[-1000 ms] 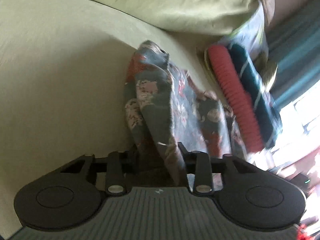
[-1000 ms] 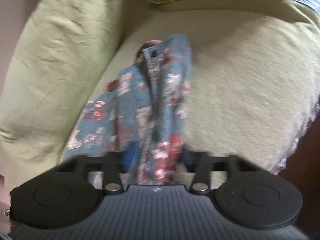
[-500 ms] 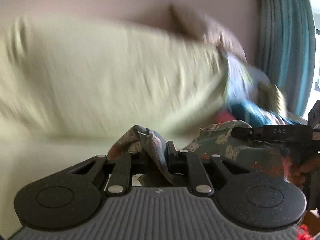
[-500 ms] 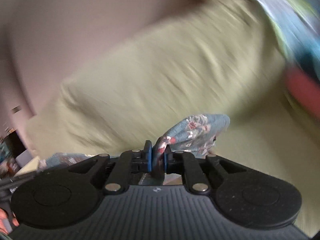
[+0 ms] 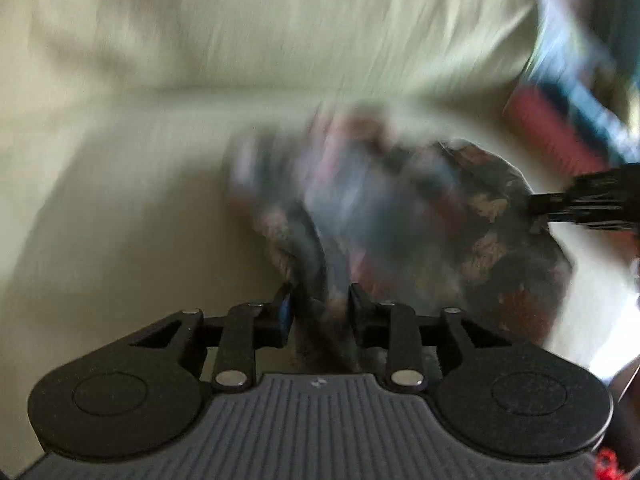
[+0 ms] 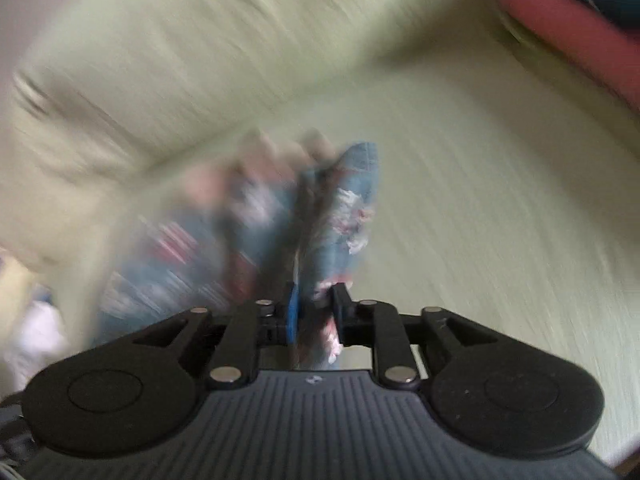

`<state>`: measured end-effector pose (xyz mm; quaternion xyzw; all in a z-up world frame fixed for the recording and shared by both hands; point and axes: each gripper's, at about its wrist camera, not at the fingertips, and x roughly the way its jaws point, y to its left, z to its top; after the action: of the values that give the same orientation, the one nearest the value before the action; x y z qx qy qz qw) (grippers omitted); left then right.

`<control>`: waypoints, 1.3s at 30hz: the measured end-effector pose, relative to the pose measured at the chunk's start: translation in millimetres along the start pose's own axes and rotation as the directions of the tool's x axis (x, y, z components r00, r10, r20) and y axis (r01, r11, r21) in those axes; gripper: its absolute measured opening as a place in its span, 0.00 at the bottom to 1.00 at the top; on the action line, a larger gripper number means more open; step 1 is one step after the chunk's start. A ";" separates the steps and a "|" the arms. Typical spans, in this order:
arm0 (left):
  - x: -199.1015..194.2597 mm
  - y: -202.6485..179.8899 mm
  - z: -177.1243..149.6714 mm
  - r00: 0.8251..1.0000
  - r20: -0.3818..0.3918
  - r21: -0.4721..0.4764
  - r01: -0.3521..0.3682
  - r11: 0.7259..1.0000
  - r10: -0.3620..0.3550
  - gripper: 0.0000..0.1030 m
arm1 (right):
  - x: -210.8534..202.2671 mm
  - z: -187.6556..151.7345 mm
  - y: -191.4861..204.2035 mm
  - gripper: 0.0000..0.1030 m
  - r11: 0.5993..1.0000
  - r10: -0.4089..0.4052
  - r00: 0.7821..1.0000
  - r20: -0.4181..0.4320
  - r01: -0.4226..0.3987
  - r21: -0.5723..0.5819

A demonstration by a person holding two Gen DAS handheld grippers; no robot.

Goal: Fold shopping bag

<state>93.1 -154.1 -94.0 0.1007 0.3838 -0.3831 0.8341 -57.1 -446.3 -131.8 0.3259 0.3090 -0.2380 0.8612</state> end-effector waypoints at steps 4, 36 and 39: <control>-27.6 7.5 -6.8 0.998 0.043 0.011 -0.057 0.998 0.056 0.59 | -20.2 -26.8 -12.9 0.33 0.999 -0.030 0.998 0.060 0.029 0.020; 69.3 -97.2 106.6 0.997 -0.033 0.209 0.070 0.975 -0.064 0.34 | 120.2 135.6 91.9 0.19 0.500 -0.007 0.998 -0.055 -0.044 -0.865; 78.8 -92.5 98.0 0.996 -0.054 0.195 0.083 0.977 -0.074 0.34 | 162.8 139.5 100.5 0.19 0.398 -0.047 0.981 -0.189 -0.155 -0.904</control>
<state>114.4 -307.1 -71.8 0.1765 0.3670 -0.4496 0.7950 170.2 -511.3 -118.8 -0.1689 0.4560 0.0296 0.8733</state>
